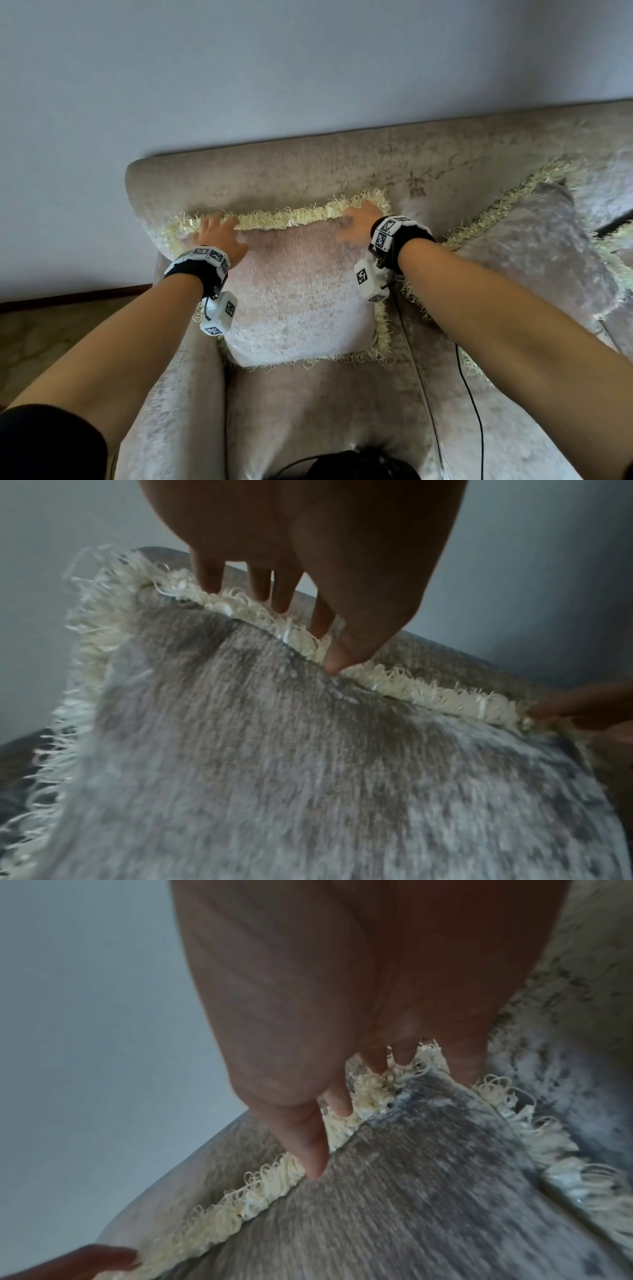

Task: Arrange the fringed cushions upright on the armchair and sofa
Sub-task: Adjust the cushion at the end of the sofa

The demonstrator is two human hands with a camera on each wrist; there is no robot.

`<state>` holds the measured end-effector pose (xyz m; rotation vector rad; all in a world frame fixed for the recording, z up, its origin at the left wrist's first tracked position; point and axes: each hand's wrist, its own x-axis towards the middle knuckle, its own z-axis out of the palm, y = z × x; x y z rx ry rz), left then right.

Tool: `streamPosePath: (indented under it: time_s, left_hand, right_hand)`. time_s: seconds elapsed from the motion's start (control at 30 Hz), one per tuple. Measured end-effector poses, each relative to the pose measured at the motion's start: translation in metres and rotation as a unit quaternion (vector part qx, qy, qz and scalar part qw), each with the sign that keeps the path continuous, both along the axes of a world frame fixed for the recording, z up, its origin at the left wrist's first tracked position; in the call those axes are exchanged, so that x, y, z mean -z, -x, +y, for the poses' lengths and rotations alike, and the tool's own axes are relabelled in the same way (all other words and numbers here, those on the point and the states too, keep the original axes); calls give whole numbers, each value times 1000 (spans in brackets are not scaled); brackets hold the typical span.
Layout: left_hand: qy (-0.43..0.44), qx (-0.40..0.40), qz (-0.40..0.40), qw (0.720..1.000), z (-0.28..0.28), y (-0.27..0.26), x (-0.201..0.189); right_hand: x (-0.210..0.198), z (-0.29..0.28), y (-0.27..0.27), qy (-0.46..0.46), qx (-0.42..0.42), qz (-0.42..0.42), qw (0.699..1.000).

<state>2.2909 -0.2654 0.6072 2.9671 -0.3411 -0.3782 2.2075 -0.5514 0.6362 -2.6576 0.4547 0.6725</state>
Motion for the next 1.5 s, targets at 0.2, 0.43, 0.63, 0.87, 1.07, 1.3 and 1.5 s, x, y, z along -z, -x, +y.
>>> streamPosePath:
  time_s: [0.2,0.43,0.63,0.87,1.07,1.3,1.5]
  left_hand:
    - [-21,-5,-4,1000,7,26,-9]
    - [55,12,58,997,-3,52,-54]
    - [142,59,57,986,2,105,-87]
    - [174,79,7,982,19,178,-153]
    - [175,51,-11,983,78,217,-194]
    - [200,42,8,979,102,255,-206]
    - [198,88,21,976,63,292,-211]
  right_hand:
    - [-21,12,16,-39,-8,-25,999]
    - [-45,32,48,-101,-1,-85,991]
    - [-73,46,108,-122,19,-128,984]
    - [-153,76,192,-206,107,-148,961]
    - [-192,101,242,-223,166,-190,942]
    - [-198,150,292,-273,226,-195,915]
    - [-208,140,334,-258,242,-210,912]
